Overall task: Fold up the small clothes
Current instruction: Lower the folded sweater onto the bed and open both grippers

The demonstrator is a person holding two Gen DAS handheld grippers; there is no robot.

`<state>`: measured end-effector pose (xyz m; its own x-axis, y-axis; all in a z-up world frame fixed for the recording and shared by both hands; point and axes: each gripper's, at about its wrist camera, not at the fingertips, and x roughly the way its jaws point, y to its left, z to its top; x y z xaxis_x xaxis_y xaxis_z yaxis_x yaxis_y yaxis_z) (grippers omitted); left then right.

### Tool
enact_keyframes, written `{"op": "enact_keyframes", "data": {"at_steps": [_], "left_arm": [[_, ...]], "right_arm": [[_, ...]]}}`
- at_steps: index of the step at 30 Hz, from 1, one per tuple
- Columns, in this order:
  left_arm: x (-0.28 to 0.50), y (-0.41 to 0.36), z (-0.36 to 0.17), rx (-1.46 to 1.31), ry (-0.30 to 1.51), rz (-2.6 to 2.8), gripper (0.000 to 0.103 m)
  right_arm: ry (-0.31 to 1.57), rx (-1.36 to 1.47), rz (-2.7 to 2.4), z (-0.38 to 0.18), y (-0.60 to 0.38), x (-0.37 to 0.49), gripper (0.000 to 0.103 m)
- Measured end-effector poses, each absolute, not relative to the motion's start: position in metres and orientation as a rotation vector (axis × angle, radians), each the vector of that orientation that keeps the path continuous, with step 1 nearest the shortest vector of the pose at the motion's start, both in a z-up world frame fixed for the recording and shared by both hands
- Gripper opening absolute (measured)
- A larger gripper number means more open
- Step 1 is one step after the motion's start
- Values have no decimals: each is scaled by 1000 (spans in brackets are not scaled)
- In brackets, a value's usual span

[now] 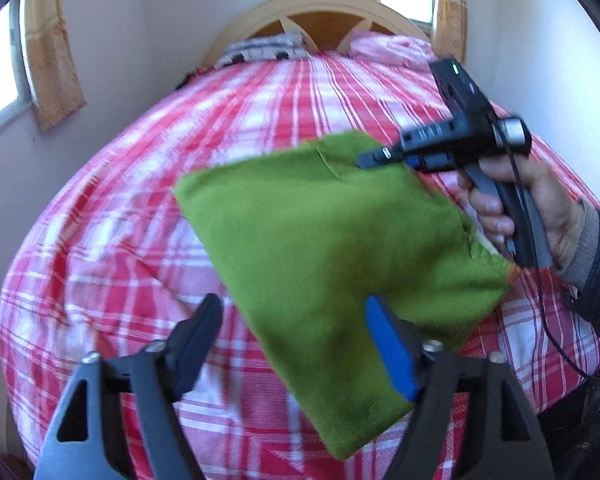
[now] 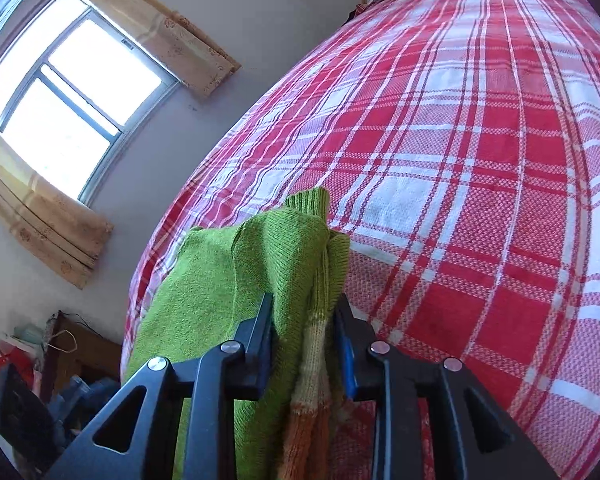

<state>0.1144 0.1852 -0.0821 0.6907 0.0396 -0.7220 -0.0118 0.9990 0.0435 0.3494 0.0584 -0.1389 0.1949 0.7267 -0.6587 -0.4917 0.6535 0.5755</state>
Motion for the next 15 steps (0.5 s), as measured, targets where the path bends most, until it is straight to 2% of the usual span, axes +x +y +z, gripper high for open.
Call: {"op": "enact_keyframes", "data": {"at_steps": [3,8,12,14,15], "left_arm": [[110,198,-70,18,756,72,97],[132,217,-81,-3,749,177,98],[147,227,-98,-24,760,232,98],[151,228,-103,-24,761,246,98],[152,226,-106,-23,761,236,98]], "right_arm": [[1069,215,846,-139,59,346,30],[1063,199,805,-137,50,341,34],[975,124,761,-104,41,310,38],[948,91,825,-91,45,284,45],[941,67,844,-89,47,273,53]]}}
